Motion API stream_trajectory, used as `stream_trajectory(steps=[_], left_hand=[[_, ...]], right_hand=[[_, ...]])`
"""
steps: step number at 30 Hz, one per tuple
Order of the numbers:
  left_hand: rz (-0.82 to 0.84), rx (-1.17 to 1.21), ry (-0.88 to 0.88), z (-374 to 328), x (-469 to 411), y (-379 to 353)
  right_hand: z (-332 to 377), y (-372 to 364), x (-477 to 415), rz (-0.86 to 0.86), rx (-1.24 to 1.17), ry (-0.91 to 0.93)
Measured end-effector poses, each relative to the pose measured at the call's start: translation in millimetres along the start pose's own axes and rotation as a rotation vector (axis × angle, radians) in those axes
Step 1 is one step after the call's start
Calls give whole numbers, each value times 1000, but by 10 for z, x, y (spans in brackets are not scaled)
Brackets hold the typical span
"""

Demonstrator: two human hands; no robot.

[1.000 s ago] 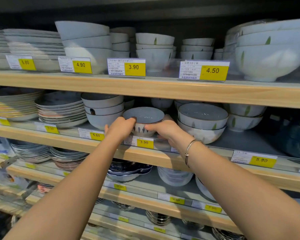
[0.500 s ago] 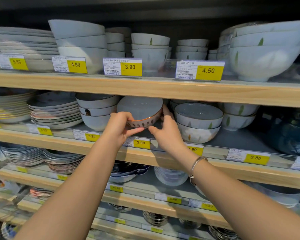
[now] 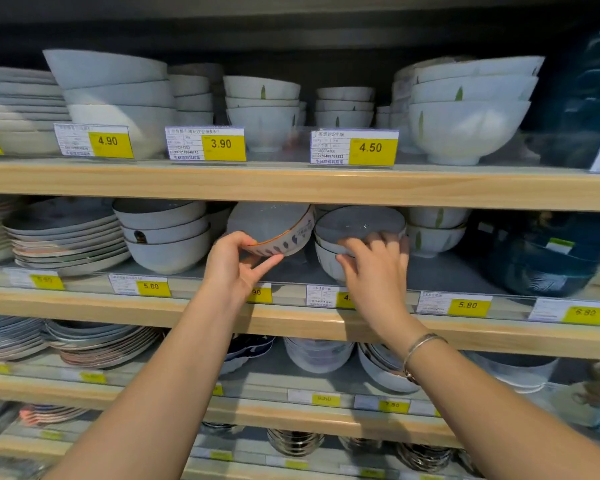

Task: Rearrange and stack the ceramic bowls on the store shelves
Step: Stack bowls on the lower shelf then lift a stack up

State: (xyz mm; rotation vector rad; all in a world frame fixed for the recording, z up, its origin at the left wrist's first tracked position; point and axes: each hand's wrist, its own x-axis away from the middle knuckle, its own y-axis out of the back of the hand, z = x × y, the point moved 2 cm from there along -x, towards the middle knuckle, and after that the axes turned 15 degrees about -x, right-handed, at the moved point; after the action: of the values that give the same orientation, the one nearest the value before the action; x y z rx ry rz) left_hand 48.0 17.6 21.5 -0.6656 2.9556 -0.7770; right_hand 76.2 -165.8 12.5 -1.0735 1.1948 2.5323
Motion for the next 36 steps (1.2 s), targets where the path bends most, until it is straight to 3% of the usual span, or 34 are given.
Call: stream_trajectory(steps=[10,17,26,32,36], left_hand=[[66,50,48,71,130,-214],[109,24,44,83,170,-268],[179,-394,-91,-133,232,-589],[234,-355,-87,-5,180,-704],[184,-482,-218,90,163,-798]], right_hand=[[-93,21,-9,-52,3,81],[-145,161,-10,92,-16,23],[-249,306,-29,192,-173,-45],[-336,322,29,-6,-538,-196],[-353,391,-4,-88,-885,-300]])
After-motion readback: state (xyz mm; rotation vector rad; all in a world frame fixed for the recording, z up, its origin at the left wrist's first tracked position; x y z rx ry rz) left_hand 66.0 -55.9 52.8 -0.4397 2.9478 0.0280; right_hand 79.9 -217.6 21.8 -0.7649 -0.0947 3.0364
